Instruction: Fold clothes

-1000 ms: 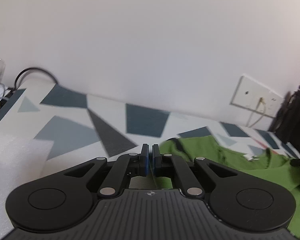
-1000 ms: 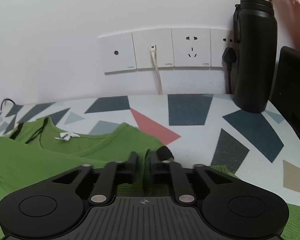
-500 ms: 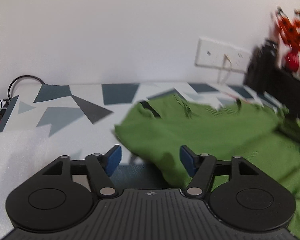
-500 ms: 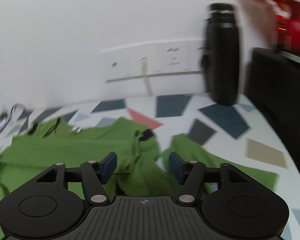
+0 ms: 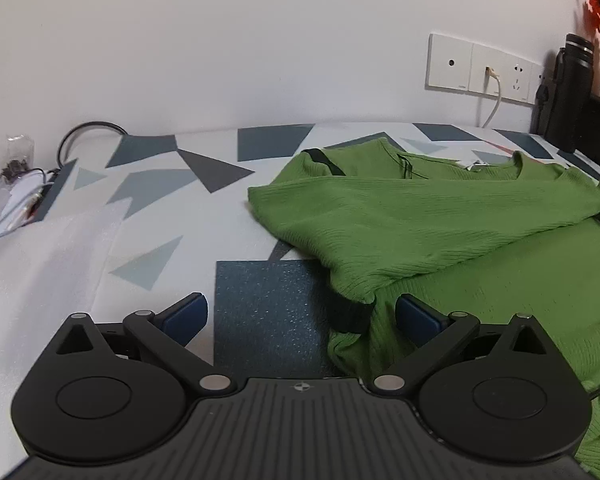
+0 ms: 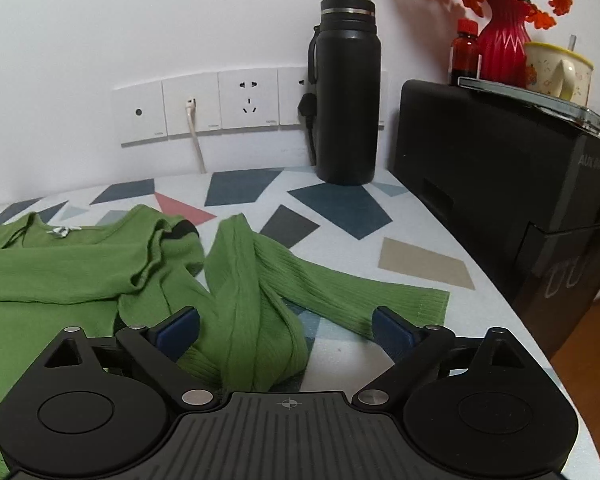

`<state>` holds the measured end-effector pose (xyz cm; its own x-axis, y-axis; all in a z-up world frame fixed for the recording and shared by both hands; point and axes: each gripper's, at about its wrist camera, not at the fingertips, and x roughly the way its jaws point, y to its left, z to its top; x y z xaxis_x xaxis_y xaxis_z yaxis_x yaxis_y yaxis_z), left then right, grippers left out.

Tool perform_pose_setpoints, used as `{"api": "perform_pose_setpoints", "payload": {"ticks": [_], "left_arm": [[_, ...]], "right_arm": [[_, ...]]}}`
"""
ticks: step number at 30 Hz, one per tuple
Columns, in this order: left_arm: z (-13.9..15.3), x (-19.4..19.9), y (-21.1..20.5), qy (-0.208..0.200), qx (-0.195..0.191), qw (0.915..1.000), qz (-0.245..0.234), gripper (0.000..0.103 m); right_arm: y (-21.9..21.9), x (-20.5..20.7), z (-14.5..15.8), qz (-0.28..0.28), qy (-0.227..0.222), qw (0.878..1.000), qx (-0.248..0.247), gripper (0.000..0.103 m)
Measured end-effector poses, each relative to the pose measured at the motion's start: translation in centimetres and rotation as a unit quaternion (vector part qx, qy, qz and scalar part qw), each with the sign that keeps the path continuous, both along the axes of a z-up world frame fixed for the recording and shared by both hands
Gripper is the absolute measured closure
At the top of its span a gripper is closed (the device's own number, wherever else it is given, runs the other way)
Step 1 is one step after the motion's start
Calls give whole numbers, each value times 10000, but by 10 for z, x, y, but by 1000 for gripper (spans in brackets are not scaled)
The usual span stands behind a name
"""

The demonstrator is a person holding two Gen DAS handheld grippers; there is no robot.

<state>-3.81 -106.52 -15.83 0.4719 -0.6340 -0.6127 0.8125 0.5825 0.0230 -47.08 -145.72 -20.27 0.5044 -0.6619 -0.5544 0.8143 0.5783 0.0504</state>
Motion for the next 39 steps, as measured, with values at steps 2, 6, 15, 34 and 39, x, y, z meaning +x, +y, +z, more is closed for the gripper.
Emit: {"api": "perform_pose_setpoints", "payload": {"ticks": [2,6,15,34,39], "left_arm": [[-1,-1,0,-26,65,9999,92,1],[-4,2,-3,113,150,9997,154,1],[-8,5,-5,297,130,9994,98,0],[-8,5,-5,294,119,9994,111,0],[-8,5,-5,300,114,9994,112,0]], "right_arm": [[-2,0,-3,-21,-11,10000,19,2],[-1,5,-7,-5,158,9999,6,1],[4,23,-13,75,679,9976,-80,1],[-6,18,-16,95,440,9984,333,1],[-6,17,-16,96,435,9984,339,1]]}}
